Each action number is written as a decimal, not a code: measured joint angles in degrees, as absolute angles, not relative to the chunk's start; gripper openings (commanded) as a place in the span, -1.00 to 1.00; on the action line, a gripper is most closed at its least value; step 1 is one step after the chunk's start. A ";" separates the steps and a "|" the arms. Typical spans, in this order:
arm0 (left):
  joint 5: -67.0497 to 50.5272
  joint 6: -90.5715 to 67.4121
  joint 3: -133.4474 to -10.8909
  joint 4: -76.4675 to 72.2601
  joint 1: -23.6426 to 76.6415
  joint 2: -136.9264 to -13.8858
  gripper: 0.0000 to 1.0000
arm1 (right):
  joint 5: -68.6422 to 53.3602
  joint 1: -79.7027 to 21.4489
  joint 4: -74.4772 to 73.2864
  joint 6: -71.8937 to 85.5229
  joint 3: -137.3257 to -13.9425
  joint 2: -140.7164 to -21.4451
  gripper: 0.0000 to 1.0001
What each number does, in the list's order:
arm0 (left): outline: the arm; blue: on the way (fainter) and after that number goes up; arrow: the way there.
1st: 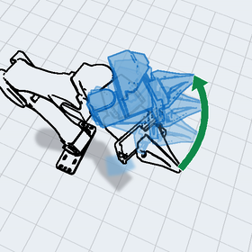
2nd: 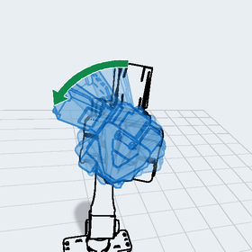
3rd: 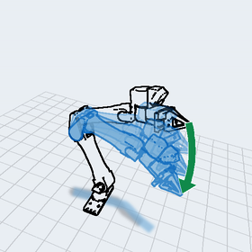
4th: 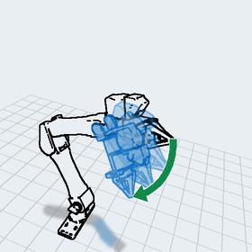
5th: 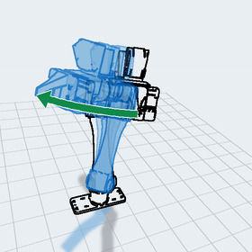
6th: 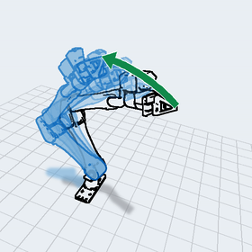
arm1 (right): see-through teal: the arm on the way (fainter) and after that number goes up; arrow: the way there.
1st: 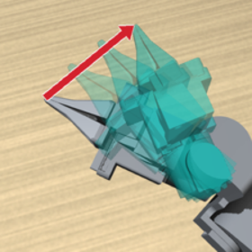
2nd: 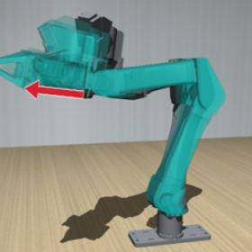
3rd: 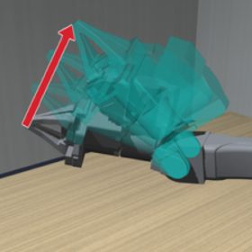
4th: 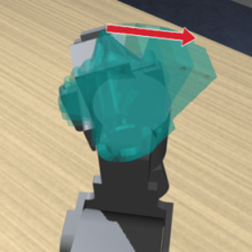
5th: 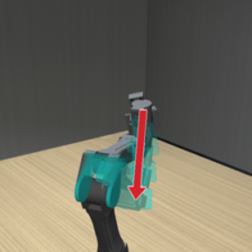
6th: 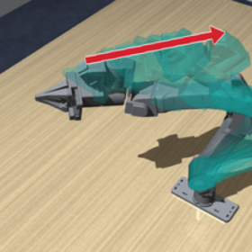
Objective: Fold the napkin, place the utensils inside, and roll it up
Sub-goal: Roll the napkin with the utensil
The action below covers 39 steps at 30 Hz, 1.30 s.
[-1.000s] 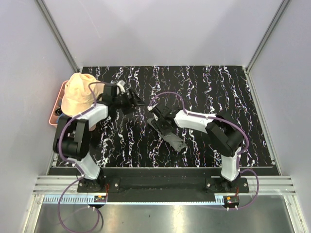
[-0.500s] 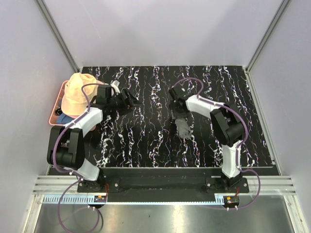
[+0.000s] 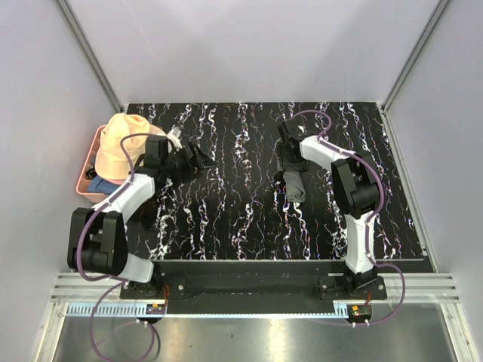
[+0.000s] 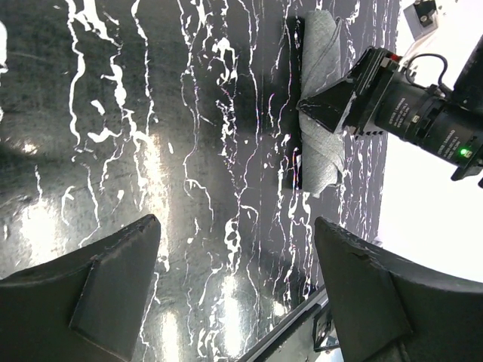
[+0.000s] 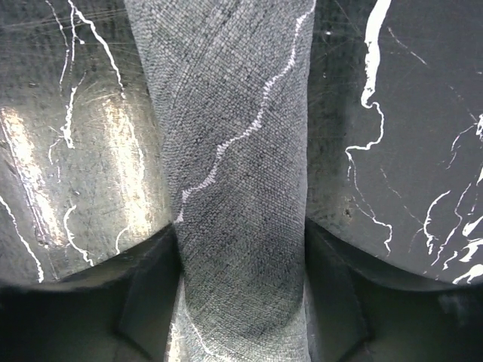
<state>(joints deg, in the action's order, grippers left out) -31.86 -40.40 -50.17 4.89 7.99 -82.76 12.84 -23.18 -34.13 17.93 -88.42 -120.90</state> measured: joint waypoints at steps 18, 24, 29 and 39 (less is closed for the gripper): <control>-31.51 -32.32 -50.11 14.17 4.01 -68.38 0.97 | -0.21 -22.44 -33.58 12.82 -84.40 -102.39 0.81; -29.63 -25.98 -49.25 17.28 0.93 -57.93 0.97 | -2.74 -21.39 -24.60 10.74 -72.14 -84.07 0.82; -27.86 -21.23 -46.37 17.93 0.95 -49.12 0.97 | -2.39 -21.08 -12.03 9.30 -53.28 -68.58 0.84; -24.05 -18.48 -41.54 18.26 0.95 -44.71 0.97 | -2.04 -21.04 0.73 9.26 -38.54 -60.49 0.85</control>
<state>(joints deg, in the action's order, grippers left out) -24.05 -18.48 -41.54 18.26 0.95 -44.71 -2.04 -21.04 0.73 9.26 -38.54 -60.49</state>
